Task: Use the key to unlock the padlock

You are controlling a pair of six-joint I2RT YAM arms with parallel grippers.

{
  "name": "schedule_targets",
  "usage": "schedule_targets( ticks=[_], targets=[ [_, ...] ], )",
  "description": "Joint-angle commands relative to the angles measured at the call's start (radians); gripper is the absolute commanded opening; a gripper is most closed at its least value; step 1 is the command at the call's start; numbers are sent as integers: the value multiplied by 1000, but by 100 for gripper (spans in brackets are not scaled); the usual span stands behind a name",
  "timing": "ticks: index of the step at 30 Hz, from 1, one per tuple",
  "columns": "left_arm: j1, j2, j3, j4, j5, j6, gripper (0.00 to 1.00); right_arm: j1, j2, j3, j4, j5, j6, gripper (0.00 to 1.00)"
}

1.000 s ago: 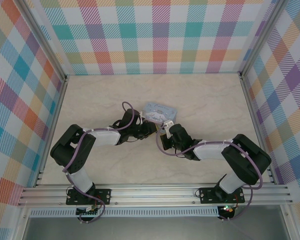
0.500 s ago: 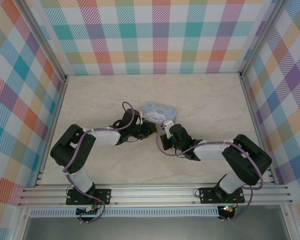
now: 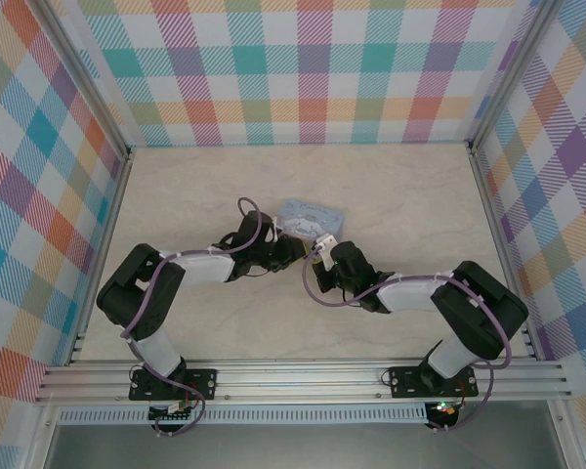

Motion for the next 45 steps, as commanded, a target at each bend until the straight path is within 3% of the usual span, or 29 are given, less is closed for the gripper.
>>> schedule_targets(
  ticks=[1, 16, 29, 45],
  targets=[
    [-23, -49, 28, -34, 94, 13, 22, -7, 22, 14, 152, -16, -57, 3],
    [-23, -65, 33, -59, 111, 21, 22, -38, 79, -8, 322, -97, -105, 3],
    [-24, -50, 28, -65, 106, 35, 22, -50, 60, 24, 242, -197, -93, 3],
    [-22, -10, 32, -30, 100, 19, 22, -50, 20, 2, 229, -233, -51, 2]
  ],
)
